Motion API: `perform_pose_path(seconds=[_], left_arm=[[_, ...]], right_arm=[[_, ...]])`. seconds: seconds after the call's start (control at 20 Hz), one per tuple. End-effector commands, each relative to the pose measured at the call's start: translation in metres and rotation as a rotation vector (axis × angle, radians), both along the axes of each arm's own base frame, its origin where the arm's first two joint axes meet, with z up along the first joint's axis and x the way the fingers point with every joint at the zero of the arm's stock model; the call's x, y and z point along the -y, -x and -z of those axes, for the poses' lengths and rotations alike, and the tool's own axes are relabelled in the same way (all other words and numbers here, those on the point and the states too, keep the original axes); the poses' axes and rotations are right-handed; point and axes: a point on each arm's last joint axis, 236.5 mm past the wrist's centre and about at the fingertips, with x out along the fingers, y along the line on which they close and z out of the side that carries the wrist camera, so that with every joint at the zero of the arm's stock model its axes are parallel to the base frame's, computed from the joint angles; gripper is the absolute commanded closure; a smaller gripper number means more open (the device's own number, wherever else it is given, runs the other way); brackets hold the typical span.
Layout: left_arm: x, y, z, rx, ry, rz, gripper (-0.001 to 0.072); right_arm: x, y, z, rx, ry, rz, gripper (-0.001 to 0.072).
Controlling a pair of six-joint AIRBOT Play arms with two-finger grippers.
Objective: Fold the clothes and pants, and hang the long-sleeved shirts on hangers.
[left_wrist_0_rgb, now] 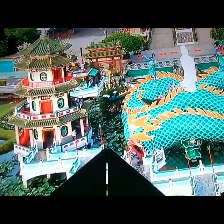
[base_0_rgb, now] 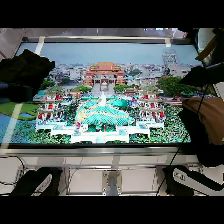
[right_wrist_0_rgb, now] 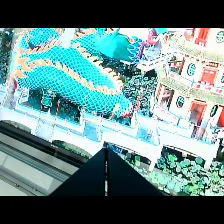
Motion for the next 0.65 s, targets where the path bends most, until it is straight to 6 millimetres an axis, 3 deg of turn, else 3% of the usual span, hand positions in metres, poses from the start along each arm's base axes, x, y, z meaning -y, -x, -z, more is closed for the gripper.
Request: perform_pose_path(seconds=[0.0, 0.2, 0.6], left_arm=[[0.000, 0.001, 0.001, -0.007, 0.006, -0.004, 0.0697], [0.000, 0.001, 0.001, -0.007, 0.005, -0.005, 0.0696], [0.000, 0.001, 0.001, -0.007, 0.005, -0.004, 0.0697]], right_arm=[[-0.016, 0.004, 0.004, -0.007, 0.034, -0.052, 0.0678], [-0.017, 0.014, 0.007, -0.058, 0.030, -0.054, 0.0678], [-0.017, 0.015, 0.007, -0.060, 0.030, -0.056, 0.0678]])
